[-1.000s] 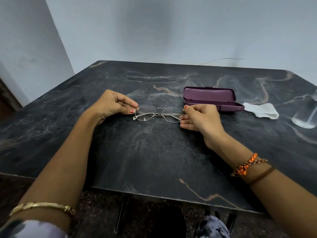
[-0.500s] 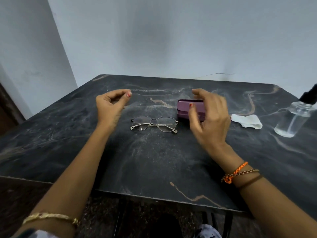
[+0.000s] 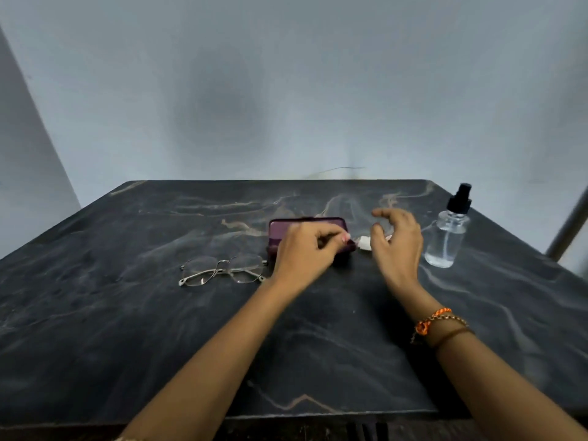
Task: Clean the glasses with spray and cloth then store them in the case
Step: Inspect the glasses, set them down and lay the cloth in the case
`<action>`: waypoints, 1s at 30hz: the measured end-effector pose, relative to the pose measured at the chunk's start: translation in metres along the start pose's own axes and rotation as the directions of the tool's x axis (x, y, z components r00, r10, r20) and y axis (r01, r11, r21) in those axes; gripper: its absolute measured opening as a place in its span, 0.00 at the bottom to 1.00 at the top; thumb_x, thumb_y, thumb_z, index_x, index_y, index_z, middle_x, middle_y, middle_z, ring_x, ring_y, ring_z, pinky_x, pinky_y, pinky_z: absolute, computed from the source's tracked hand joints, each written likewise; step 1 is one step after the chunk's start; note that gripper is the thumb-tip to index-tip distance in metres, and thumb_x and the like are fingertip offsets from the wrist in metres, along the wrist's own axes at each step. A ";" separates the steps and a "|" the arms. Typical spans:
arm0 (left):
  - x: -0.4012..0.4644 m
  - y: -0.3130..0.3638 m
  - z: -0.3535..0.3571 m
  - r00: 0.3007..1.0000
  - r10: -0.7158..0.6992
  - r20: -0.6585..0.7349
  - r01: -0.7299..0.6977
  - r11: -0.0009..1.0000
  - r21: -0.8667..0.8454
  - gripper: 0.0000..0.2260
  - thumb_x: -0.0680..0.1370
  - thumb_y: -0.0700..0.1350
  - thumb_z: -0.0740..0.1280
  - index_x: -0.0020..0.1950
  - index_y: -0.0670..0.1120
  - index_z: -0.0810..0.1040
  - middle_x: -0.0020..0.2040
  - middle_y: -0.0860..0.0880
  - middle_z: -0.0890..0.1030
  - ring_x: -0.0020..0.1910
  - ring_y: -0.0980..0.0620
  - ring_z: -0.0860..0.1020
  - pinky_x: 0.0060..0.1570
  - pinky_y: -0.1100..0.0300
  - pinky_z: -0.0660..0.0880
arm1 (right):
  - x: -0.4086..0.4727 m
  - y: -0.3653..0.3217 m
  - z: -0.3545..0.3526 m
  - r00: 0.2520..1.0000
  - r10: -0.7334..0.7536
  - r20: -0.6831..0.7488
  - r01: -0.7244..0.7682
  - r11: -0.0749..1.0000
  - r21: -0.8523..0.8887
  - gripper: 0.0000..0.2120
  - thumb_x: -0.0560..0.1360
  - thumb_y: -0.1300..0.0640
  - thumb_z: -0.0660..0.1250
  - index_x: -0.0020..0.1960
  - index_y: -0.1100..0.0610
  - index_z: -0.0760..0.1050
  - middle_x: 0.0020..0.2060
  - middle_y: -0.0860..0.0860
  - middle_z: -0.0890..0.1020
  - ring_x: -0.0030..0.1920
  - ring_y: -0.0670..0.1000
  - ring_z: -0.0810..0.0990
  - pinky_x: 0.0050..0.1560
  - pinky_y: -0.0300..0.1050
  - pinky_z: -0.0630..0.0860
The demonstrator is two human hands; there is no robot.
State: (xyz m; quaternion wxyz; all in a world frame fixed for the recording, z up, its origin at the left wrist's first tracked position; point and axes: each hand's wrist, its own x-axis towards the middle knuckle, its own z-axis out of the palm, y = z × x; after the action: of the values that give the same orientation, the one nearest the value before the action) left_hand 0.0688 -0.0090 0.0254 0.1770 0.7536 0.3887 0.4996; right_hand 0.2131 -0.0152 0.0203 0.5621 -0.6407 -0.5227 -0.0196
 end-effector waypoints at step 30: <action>-0.006 -0.005 0.020 0.980 0.005 -0.197 -0.031 0.991 -0.130 0.04 0.71 0.37 0.70 0.45 0.42 0.83 0.38 0.52 0.82 0.31 0.68 0.76 0.35 0.76 0.72 | 0.022 0.010 -0.017 1.000 -0.020 0.023 0.015 0.985 0.173 0.07 0.71 0.60 0.65 0.47 0.53 0.79 0.41 0.45 0.81 0.44 0.48 0.78 0.48 0.46 0.76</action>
State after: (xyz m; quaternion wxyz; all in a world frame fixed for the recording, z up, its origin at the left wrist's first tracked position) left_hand 0.0838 -0.0079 0.0096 0.1828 0.6908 0.3636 0.5977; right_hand 0.2397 -0.0118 0.0329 0.6087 -0.5852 -0.5350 0.0286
